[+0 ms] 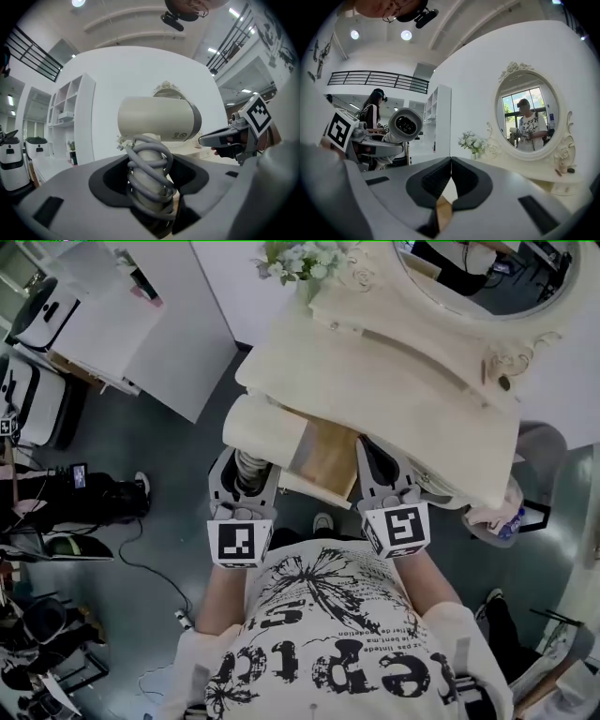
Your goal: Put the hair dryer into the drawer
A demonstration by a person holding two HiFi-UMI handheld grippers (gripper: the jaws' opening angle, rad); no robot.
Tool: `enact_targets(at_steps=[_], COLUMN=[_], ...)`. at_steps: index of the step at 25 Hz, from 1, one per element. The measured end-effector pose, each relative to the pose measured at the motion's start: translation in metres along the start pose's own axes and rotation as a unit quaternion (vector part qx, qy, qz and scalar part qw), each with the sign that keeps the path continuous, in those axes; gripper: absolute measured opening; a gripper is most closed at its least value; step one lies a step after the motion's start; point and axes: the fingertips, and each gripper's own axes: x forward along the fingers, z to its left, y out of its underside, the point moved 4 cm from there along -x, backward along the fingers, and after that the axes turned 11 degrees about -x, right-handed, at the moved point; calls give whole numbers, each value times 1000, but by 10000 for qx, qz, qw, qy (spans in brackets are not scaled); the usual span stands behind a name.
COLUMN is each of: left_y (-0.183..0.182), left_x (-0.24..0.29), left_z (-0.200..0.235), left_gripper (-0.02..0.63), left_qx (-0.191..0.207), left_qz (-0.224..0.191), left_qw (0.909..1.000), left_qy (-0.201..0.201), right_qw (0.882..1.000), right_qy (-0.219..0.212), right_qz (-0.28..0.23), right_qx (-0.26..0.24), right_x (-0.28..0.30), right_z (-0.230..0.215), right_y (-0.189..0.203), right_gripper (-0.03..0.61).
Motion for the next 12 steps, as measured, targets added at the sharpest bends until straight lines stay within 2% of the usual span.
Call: enact_targets(at_steps=[3, 7, 12], left_y=[-1, 11, 26], left_x=[33, 67, 102], left_z=[3, 9, 20], left_gripper=[256, 256, 256], left_qx=[-19, 100, 351], left_qz=[28, 377, 867], left_qw=[9991, 9938, 9768], left_qy=[420, 1042, 1927], right_qw=[9997, 9972, 9898], right_qy=[190, 626, 1261], right_qz=[125, 365, 573], right_qx=[46, 185, 347], right_x=[12, 23, 35], right_z=[-9, -15, -17], right_y=[5, 15, 18], right_gripper=[17, 17, 17])
